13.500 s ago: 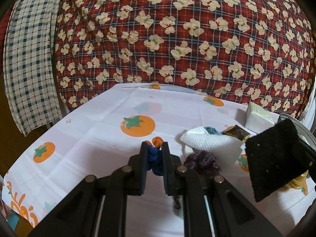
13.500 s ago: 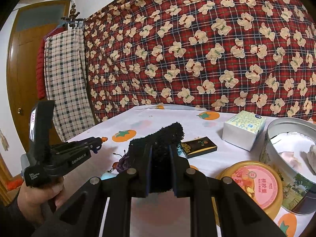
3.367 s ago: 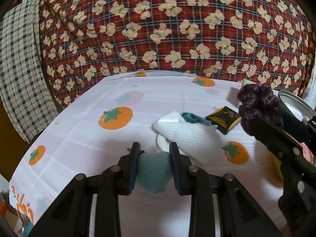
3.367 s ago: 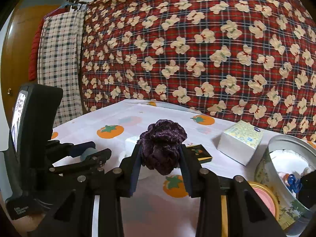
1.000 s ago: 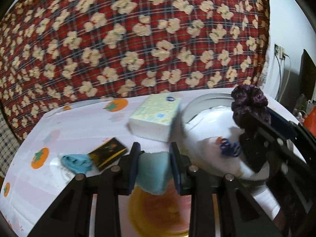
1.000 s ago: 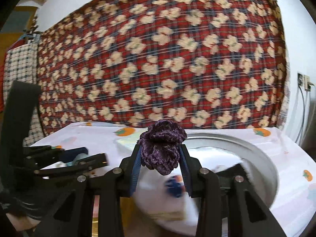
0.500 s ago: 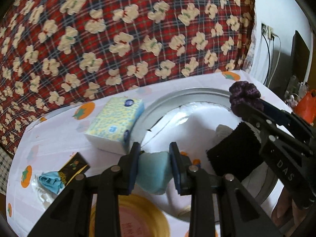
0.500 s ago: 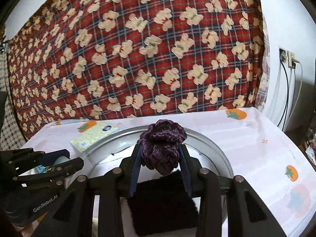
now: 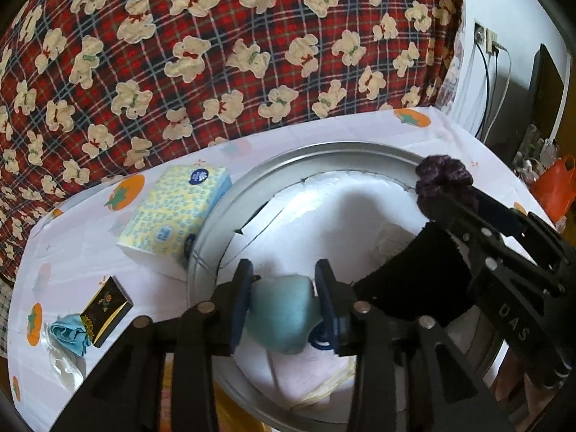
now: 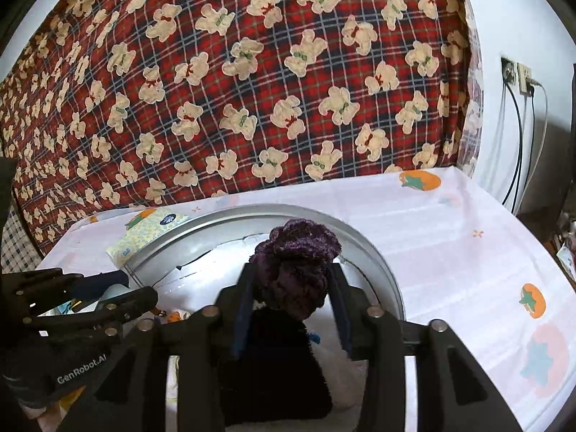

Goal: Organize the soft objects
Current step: 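Open both grippers to drop the scrunchie and teal cloth into the tin, then move both grippers back toward the white mesh cloth and tape roll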

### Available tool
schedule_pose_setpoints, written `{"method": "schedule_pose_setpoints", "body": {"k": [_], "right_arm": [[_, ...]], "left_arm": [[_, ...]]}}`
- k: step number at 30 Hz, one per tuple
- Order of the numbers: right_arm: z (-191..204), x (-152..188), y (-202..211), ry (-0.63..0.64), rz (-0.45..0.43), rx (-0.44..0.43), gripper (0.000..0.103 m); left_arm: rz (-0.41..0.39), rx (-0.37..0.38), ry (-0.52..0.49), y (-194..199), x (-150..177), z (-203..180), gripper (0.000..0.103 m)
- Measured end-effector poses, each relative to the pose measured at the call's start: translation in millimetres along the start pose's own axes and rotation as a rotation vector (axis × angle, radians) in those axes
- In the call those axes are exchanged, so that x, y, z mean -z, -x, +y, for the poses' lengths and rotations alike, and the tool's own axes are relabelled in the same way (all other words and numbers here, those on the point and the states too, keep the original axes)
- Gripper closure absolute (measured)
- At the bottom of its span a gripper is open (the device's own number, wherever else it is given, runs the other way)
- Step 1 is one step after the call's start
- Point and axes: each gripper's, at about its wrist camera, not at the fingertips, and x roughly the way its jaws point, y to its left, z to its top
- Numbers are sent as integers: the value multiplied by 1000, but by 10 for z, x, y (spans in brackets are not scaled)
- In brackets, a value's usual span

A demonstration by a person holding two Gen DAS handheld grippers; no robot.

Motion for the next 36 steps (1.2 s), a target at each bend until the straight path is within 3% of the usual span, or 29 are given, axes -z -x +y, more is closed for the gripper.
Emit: {"method": "schedule_pose_setpoints", "body": {"k": [4,6,12,16,20,26,33,35,36], "right_arm": [[-32,15,18,-19,-15,2,38],[-37,15,50,-25,-28,4,37],[45,50,220,-23,-83,-8,36],[191,104,328,-23,-128,-36,32],[422,166,393,-10,-157,-79,31],[914,305,481,58,-172,-156,31],[1528,482,567,185,-178,-237,31],[1674,533,578,222,-173,-260,31],[1754,569,587,246,-174,-272,31]], "left_arm": [[-17,-18,-11,48,-1,-11,38],[-38,-35,-8,115,7,20,29],[-117,-40,10,395,111,217,21],[-217,-119,-15,671,305,436,14],[-263,-203,-12,827,474,790,12],[-232,-290,106,861,678,1616,12],[-94,-363,219,465,988,2366,12],[-64,-371,251,340,1075,2501,14],[-52,-370,267,279,1119,2560,21]]}}
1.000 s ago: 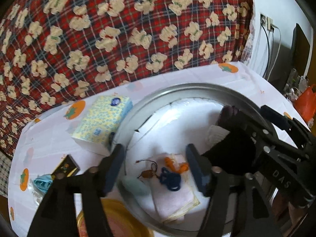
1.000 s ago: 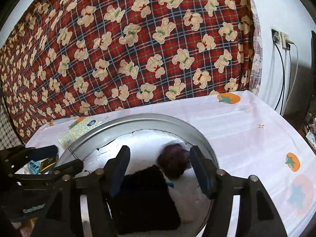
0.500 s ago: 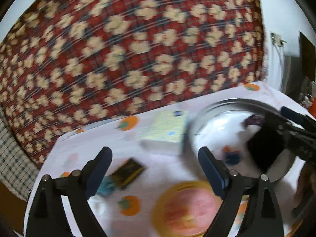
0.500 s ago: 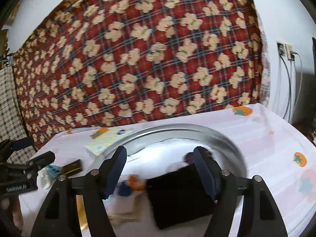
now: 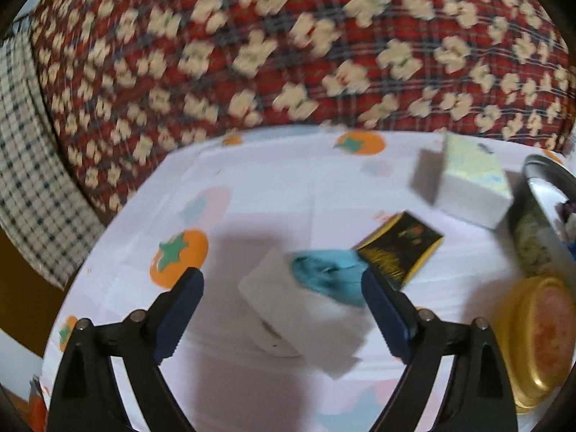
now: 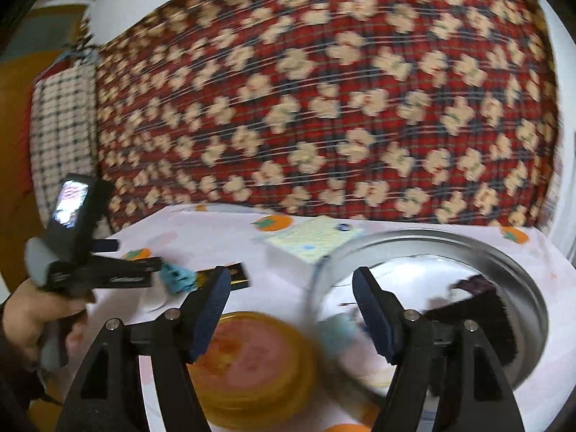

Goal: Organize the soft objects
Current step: 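Move both grippers back toward the white mesh cloth and tape roll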

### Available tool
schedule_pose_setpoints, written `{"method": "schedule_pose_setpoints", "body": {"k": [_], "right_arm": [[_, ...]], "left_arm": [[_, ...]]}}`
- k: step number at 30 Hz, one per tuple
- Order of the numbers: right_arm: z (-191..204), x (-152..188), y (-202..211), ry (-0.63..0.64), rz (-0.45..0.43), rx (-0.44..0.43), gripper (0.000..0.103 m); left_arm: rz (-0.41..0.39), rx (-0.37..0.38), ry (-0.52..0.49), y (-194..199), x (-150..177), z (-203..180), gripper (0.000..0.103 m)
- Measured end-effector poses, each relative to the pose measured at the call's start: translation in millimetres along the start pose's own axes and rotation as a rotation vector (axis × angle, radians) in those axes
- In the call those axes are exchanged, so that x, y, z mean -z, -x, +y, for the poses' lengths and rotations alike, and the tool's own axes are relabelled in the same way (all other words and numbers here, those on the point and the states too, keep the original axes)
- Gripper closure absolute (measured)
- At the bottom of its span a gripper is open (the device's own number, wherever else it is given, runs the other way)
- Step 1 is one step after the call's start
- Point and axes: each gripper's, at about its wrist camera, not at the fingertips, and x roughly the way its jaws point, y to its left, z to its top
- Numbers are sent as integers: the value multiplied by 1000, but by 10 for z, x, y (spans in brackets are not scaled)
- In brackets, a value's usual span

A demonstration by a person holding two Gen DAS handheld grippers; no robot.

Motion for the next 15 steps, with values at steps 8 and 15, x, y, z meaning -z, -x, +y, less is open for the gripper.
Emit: {"method": "schedule_pose_setpoints", "body": {"k": [8,15], "right_arm": [[387,102,-11,116,-12,-31,31],[475,141,10,133,-26,-39,31]], "left_arm": [[23,47,56,-104,140,42,27],[80,91,21,-255,249,-40,67]]}}
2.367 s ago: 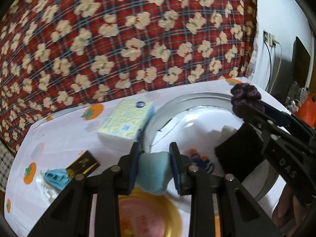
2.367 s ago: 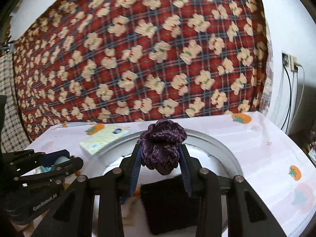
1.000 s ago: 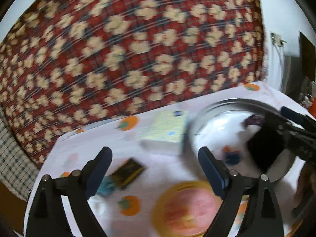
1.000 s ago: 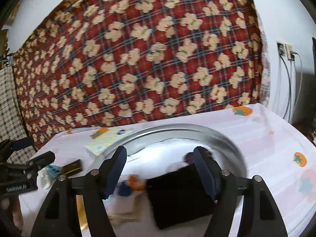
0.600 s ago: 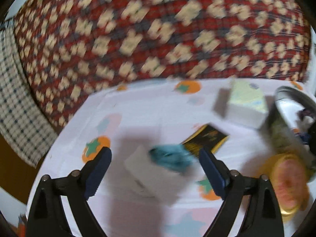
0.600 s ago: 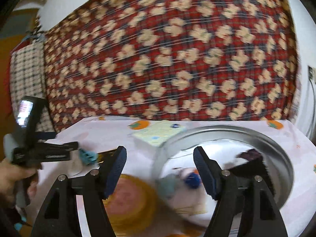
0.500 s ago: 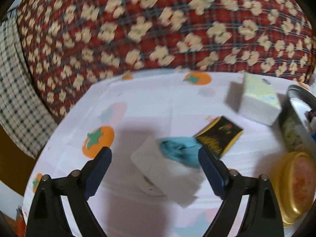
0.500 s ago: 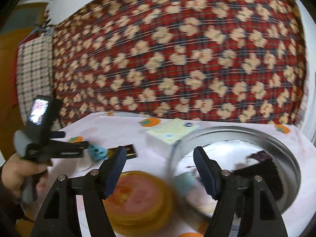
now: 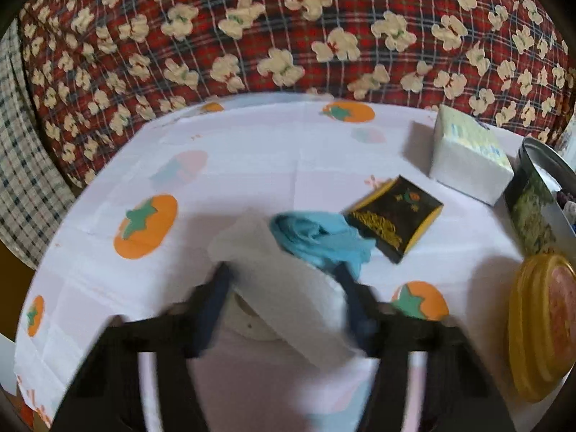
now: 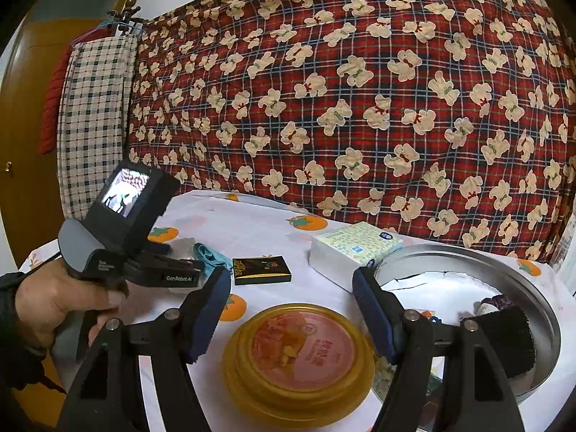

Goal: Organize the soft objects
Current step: 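Move both grippers back toward the white mesh cloth and tape roll, then grasp the white mesh cloth with the left gripper while the right gripper reaches the tape roll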

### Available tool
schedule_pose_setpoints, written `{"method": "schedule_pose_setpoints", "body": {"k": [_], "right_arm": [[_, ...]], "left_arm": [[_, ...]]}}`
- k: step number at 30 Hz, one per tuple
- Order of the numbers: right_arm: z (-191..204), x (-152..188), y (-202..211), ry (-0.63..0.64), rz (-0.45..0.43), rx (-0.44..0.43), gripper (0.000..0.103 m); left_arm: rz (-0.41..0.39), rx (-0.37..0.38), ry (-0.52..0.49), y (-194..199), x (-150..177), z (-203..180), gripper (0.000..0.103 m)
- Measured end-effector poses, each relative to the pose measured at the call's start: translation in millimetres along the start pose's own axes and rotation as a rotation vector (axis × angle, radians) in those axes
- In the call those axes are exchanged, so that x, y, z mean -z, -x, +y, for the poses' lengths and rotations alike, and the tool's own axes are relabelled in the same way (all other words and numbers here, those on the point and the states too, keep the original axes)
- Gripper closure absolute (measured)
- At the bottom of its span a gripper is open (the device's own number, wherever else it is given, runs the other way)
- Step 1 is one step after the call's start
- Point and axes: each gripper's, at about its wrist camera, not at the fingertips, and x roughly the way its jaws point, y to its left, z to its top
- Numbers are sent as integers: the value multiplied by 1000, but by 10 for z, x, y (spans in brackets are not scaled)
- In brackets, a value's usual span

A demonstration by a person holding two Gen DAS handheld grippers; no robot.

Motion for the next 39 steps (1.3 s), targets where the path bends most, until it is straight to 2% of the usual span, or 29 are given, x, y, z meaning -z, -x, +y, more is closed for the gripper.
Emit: {"method": "schedule_pose_setpoints", "body": {"k": [1,2,3,7,12,18,22,28,33,36,39], "right_arm": [[0,3,0,0,-1,1,31],[-2,4,0,-2,0,0,31],[-3,4,0,-2,-1,-1,31],[1,15,3,-17,-3,-2,31],[87,1,-15,-24,-4,-22,31],[358,-55,-72,33,1,-65,31],[574,-103,-312,52,54,-121,31],[913,-216,-755,43,161,-199,31],[1176,-277,-1129,76,233,-211,31],[1256,-285,-1336,72,277,-214,35],[1359,-274,-1526,92,321,-206,39]], "left_arm": [[3,5,4,-12,10,10,72],[-9,15,14,6,13,29,84],[-19,27,23,34,16,53,88],[-83,56,63,226,14,171,91],[-156,66,80,489,13,341,91],[-186,-23,98,524,40,626,91],[-157,-63,131,393,125,853,91],[-147,-84,190,295,198,1134,91],[-161,-105,236,279,198,1358,91],[-163,-113,257,254,209,1474,91],[-154,-86,287,209,235,1581,91]]}}
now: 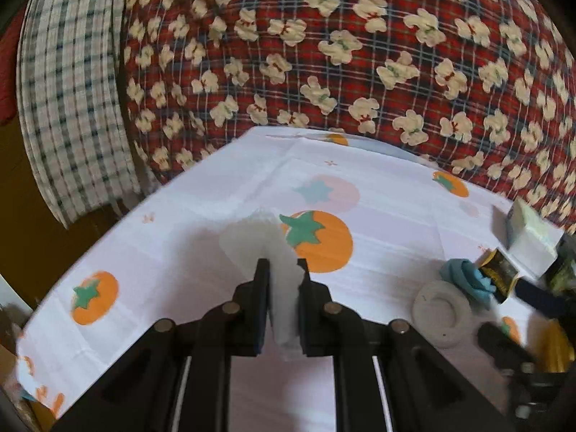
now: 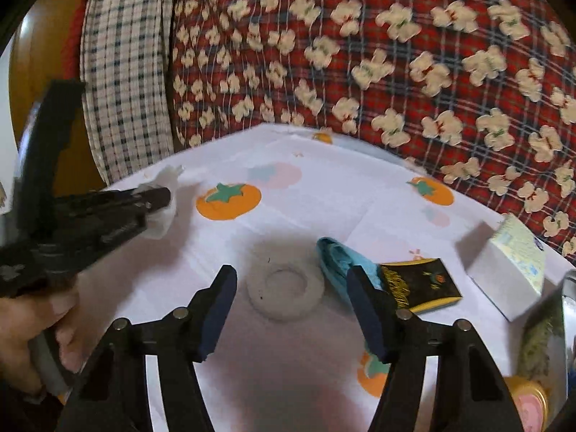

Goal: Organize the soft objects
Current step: 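Grasp the white mesh cloth with the left gripper while the right gripper reaches the tape roll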

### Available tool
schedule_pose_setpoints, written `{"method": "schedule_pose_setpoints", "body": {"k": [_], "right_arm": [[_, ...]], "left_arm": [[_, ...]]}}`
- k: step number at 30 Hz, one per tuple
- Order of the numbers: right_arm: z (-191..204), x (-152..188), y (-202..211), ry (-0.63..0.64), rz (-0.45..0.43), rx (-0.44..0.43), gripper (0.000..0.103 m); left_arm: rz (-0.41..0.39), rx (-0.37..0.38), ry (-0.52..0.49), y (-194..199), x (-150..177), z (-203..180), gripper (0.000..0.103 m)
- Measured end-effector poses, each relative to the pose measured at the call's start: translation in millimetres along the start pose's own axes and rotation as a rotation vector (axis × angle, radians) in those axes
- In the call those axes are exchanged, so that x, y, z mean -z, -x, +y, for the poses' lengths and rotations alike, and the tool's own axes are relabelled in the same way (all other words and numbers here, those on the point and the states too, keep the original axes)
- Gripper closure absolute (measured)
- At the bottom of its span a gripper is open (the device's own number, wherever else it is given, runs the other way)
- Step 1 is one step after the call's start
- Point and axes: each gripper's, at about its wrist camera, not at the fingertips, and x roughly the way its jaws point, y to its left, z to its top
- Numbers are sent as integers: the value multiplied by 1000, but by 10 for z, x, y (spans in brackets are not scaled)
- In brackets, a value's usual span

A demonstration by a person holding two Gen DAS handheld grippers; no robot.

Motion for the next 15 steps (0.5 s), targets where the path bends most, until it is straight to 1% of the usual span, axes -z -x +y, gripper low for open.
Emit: {"method": "schedule_pose_setpoints", "body": {"k": [2,4,8,10,13,15], "right_arm": [[55,-16,-127,13,31,-2,42],[115,-33,-223,35,75,-3,50],[202,-59,-308,76,101,-7,50],[238,-58,-378,94,134,-13,50],[259,-44,-515,107,203,-19,54],[240,-47,-530,94,204,-34,54]], "left_arm": [[-4,14,16,3,-6,39,91],[-10,23,14,12,0,32,91],[-37,10,-10,62,5,-21,91],[-49,8,-12,85,8,-22,91],[-49,8,-13,91,9,-19,91],[-54,6,-19,99,13,-19,91]]}}
